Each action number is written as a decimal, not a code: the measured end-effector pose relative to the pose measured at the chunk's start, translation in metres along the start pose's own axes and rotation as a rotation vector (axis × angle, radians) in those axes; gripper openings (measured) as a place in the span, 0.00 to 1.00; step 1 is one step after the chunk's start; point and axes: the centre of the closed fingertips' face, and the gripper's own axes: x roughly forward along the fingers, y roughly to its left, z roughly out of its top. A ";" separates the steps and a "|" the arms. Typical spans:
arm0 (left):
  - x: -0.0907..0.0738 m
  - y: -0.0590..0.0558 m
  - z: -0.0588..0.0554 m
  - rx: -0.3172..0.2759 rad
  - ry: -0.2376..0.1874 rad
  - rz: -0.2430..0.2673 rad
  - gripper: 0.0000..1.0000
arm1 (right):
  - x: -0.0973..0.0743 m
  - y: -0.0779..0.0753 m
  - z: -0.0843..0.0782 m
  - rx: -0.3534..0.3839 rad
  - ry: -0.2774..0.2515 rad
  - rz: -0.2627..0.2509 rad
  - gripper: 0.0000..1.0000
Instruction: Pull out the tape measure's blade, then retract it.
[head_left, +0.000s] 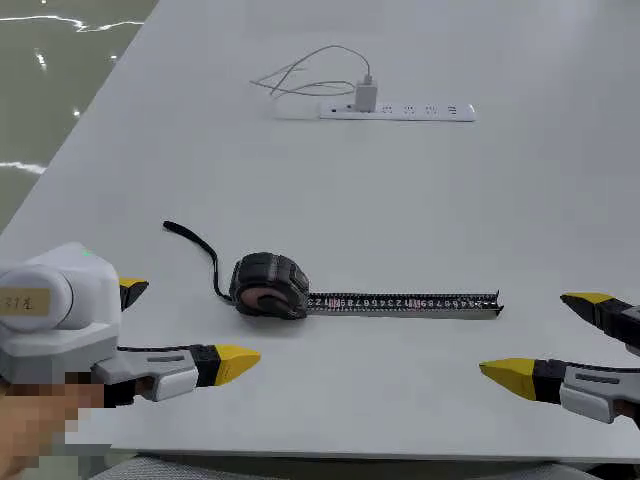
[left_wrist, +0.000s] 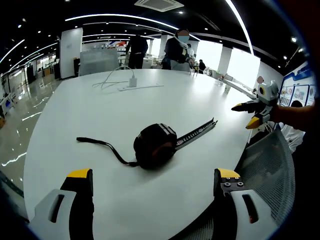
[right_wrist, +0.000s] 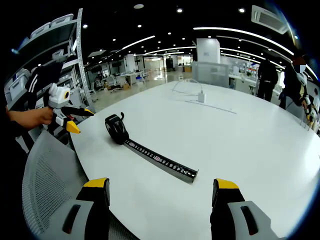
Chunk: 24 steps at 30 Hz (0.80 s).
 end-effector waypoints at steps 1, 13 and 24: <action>-0.001 0.000 0.000 -0.002 -0.003 -0.001 0.99 | -0.001 0.001 0.000 0.000 0.000 -0.003 0.84; -0.005 -0.004 0.010 0.009 -0.029 -0.007 0.99 | -0.008 0.008 -0.005 0.027 -0.002 -0.027 0.98; -0.007 -0.005 0.024 0.020 -0.049 -0.008 0.99 | -0.014 0.011 0.005 0.034 -0.021 -0.027 0.99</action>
